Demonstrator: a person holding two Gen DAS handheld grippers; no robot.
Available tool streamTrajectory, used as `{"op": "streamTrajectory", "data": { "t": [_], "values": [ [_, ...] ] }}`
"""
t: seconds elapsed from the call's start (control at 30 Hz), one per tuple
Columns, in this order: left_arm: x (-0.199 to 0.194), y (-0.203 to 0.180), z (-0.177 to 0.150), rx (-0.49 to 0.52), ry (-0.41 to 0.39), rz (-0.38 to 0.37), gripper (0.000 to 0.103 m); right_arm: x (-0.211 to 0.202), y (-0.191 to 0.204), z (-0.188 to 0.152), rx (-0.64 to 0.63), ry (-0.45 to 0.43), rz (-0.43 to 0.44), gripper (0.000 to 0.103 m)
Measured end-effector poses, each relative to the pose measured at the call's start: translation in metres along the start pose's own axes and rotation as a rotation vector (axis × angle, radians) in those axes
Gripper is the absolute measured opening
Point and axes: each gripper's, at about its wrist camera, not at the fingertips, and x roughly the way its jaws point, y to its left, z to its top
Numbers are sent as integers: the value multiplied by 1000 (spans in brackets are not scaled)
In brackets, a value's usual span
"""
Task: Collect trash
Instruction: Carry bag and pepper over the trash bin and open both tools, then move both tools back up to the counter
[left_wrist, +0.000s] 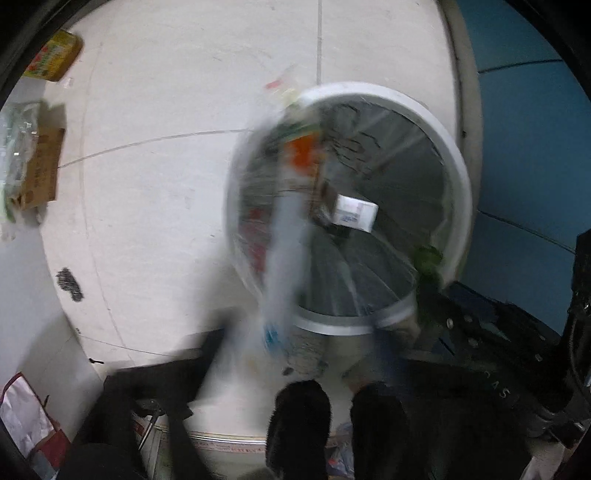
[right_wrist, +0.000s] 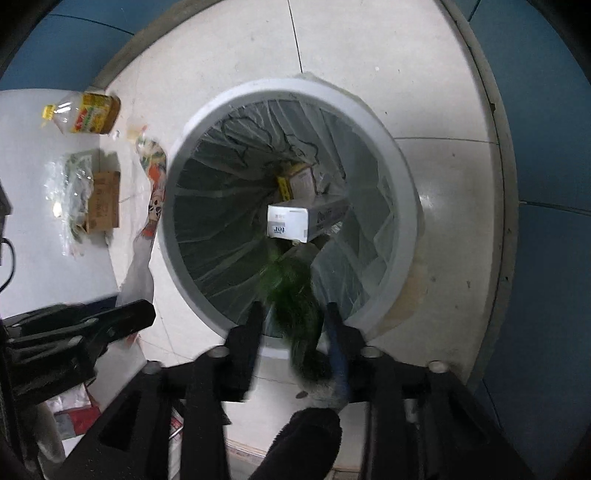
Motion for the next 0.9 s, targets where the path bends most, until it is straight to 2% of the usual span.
{"op": "streamTrajectory", "data": {
  "t": [0.03, 0.1, 0.17, 0.23, 0.33, 0.43, 0.53, 0.77, 0.9],
  "values": [
    [-7, 2, -3, -4, -24, 14, 103, -1, -1, 1, 2, -5, 0, 69],
    [-22, 3, -8, -10, -53, 38, 103, -9, 1, -2, -4, -26, -5, 69],
    [-40, 5, -16, -17, -93, 59, 103, -21, 3, -7, -14, -47, -33, 79],
    [-61, 5, -23, -28, -144, 91, 103, -45, 7, -15, -20, -77, -59, 94],
    [-93, 6, -36, -36, -230, 163, 103, -79, 15, -30, -28, -132, -109, 99],
    [-129, 5, -58, -55, -315, 238, 103, -116, 25, -49, -38, -187, -161, 102],
    [-163, 2, -83, -64, -364, 255, 103, -151, 34, -69, -35, -226, -200, 102],
    [-237, 2, -154, -77, -435, 240, 103, -247, 59, -131, -41, -302, -230, 102],
    [-285, -11, -200, -62, -478, 235, 103, -321, 76, -179, -73, -377, -237, 102]
  ]
}}
